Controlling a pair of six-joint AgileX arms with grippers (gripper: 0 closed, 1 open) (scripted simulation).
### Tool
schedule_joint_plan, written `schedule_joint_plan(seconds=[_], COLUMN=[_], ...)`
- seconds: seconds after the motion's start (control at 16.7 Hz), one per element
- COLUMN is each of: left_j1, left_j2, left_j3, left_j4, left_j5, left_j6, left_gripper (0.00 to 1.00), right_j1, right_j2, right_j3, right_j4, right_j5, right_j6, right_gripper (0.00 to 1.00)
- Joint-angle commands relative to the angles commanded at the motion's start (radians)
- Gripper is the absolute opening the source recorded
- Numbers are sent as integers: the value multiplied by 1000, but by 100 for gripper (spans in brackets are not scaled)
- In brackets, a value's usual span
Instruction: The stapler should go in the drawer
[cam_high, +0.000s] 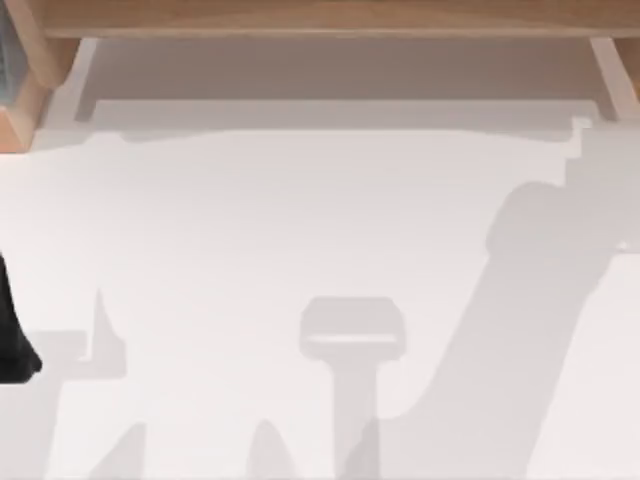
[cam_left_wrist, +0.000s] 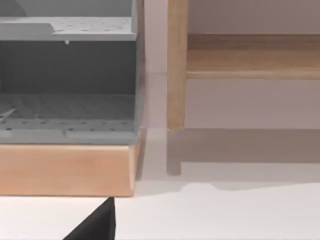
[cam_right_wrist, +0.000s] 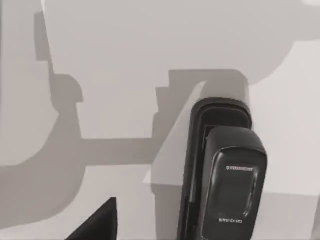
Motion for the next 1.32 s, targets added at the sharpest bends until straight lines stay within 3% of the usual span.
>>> schedule_joint_plan(seconds=[0.54,1.32], left_j1=[0,0], left_j2=[0,0], left_j3=[0,0], left_j4=[0,0], left_j5=[0,0], left_j6=[0,0], left_gripper=[100,100], right_j1=[-98,-417], right_j2=[-365,-636], right_j3=[-533,-1422], right_j4=[811,2181], right_j5=[-177,-483], right_j6=[-287,-829], right_gripper=[100,100])
